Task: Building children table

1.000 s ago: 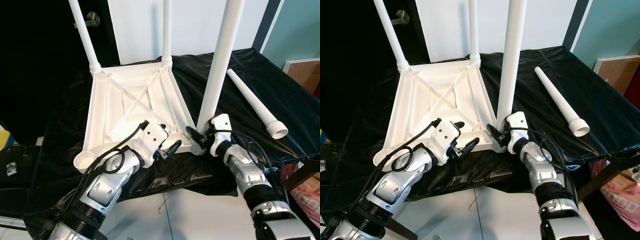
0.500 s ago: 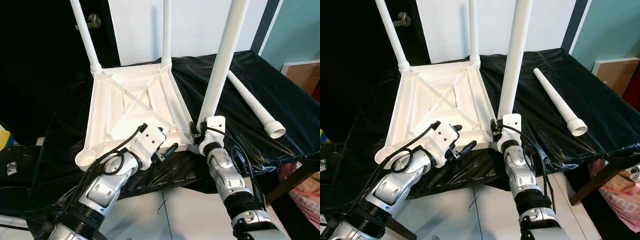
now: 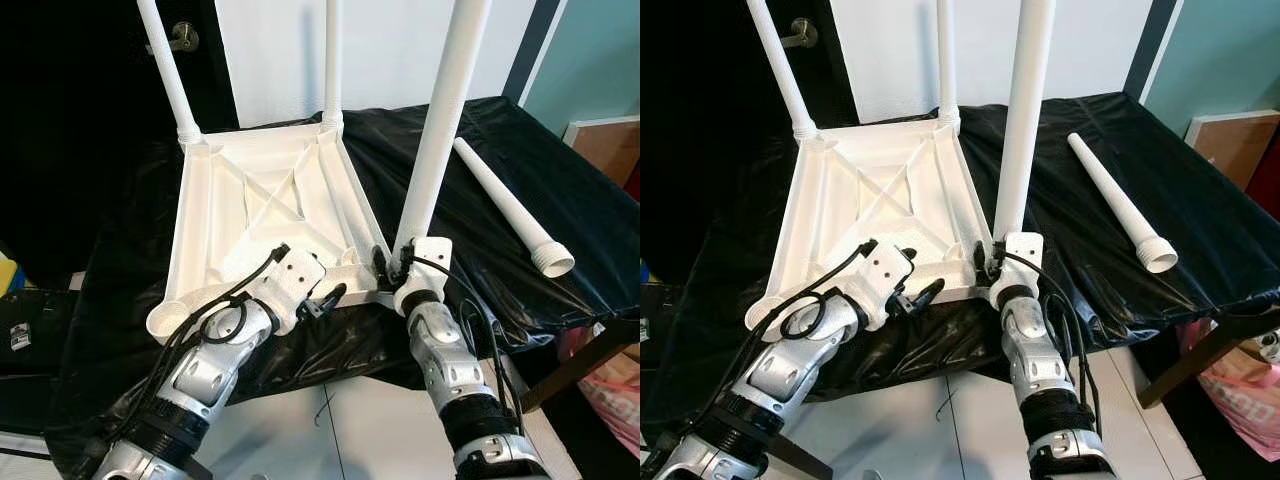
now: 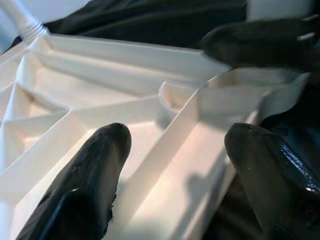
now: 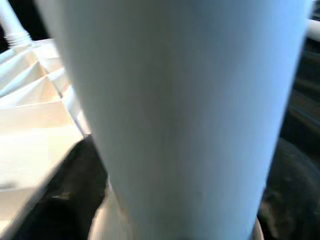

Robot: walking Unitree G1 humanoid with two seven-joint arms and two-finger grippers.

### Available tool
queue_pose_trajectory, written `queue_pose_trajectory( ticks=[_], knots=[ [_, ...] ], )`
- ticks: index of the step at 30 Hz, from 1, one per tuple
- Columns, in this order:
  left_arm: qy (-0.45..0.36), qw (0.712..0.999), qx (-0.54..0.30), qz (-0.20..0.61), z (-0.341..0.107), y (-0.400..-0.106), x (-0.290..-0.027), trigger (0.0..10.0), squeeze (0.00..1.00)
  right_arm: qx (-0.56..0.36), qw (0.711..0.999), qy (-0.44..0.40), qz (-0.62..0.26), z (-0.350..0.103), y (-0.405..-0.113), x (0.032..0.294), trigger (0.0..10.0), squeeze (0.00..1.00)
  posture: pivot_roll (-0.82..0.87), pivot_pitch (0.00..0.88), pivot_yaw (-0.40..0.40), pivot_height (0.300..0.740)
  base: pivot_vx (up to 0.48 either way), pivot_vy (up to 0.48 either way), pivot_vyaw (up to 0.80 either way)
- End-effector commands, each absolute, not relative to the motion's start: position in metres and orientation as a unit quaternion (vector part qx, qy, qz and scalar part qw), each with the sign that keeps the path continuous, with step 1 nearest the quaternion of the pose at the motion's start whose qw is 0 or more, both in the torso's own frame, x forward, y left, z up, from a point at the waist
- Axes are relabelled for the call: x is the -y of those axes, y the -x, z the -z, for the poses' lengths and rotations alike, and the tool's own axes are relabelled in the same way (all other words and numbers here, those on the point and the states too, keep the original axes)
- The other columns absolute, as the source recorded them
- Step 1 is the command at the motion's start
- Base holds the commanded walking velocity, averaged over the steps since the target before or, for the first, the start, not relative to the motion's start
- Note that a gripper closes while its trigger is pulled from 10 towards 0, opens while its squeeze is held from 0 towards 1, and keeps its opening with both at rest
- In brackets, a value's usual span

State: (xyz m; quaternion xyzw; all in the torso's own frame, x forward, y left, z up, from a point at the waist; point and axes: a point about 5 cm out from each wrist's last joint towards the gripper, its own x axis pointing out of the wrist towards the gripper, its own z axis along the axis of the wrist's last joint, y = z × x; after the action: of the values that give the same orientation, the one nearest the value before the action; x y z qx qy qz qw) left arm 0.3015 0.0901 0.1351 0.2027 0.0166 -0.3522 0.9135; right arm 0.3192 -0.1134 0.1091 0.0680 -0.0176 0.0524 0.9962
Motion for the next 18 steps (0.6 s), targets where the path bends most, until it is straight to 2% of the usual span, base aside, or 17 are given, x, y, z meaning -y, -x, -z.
queue_pose_trajectory(
  ticks=[1, 5, 6, 18],
  knots=[
    [-0.217, 0.919, -0.025, 0.329, -0.135, -0.309, -0.096, 10.0, 0.00, 0.031, 0.995, -0.070, -0.062, -0.112, -0.316, 0.118, 10.0, 1.00, 0.01, 0.000, -0.008, 0.740, 0.000, 0.000, 0.00],
    [-0.221, 0.920, -0.032, 0.322, -0.134, -0.311, -0.097, 10.0, 0.00, 0.033, 0.995, -0.074, -0.066, -0.111, -0.314, 0.120, 10.0, 1.00, 0.01, 0.000, -0.004, 0.740, 0.000, 0.000, 0.00],
    [-0.226, 0.922, -0.039, 0.312, -0.133, -0.315, -0.100, 10.0, 0.00, 0.038, 0.994, -0.073, -0.065, -0.111, -0.312, 0.124, 10.0, 0.00, 0.01, 0.000, 0.001, 0.740, 0.000, 0.000, 0.00],
    [-0.242, 0.930, -0.107, 0.257, -0.127, -0.341, -0.113, 10.0, 0.00, 0.040, 0.995, -0.072, -0.062, -0.106, -0.299, 0.131, 10.0, 0.00, -0.02, 0.017, 0.028, 0.740, 0.000, 0.000, 0.00]
  ],
)
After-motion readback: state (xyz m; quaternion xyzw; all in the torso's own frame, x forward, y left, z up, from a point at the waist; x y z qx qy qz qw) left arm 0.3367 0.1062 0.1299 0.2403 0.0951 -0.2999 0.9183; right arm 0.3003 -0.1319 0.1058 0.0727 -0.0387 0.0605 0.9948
